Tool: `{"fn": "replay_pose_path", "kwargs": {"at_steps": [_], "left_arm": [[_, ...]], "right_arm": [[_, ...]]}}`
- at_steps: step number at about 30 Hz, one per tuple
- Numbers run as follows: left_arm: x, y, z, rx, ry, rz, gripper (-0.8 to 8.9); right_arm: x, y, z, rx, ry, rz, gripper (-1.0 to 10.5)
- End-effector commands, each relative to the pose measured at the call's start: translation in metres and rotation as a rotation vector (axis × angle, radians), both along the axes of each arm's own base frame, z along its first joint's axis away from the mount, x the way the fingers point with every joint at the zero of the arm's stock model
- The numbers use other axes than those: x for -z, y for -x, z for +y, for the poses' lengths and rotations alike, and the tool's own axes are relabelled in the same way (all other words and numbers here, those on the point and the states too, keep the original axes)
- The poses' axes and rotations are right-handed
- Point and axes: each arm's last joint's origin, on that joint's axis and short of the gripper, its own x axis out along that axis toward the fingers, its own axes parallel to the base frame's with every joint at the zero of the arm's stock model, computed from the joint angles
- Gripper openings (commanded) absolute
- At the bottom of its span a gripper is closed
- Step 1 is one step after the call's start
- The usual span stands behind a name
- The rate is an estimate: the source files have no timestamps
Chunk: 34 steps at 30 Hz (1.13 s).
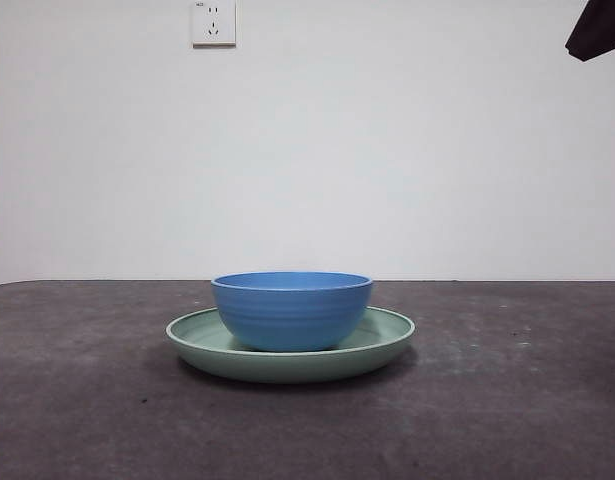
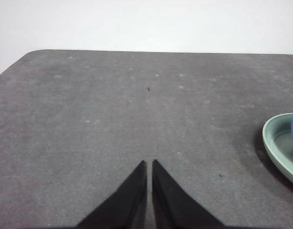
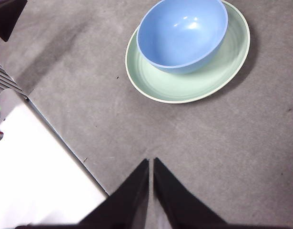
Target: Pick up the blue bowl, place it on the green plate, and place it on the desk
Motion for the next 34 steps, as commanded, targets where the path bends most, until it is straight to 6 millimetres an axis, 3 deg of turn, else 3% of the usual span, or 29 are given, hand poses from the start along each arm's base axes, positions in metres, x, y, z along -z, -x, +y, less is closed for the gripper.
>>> {"fn": "replay_pose_path", "kwargs": {"at_steps": [1,9,13,17,20,24,34], "left_arm": [[0.007,-0.001,0.0,-0.004,0.006,0.025,0.19],[0.007,-0.001,0.0,-0.004,0.006,0.025,0.19],[0.007,-0.001,0.0,-0.004,0.006,0.025,0.19],[0.007,-0.001,0.0,-0.004,0.006,0.025,0.19],[0.007,-0.001,0.0,-0.004,0.006,0.025,0.19],[0.007,-0.001,0.0,-0.004,0.006,0.025,0.19],[0.007,-0.001,0.0,-0.004,0.006,0.025,0.19]], "right_arm": [[-0.005,-0.001,0.001,-0.013,-0.005,-0.021,0.1],[-0.005,-0.001,0.001,-0.01,-0.003,-0.023,0.1],[-0.013,0.0,-0.01,0.0,0.015,-0.179,0.1],[-0.026,0.007,-0.029,0.131,-0.049,-0.374,0.1],[-0.024,0.016,-0.043,0.248,-0.058,-0.514,0.1],[-0.004,0.026,-0.053,0.355,-0.054,-0.66,0.1],[0.076,0.033,-0.062,0.637,-0.082,-0.826,0.1]]}}
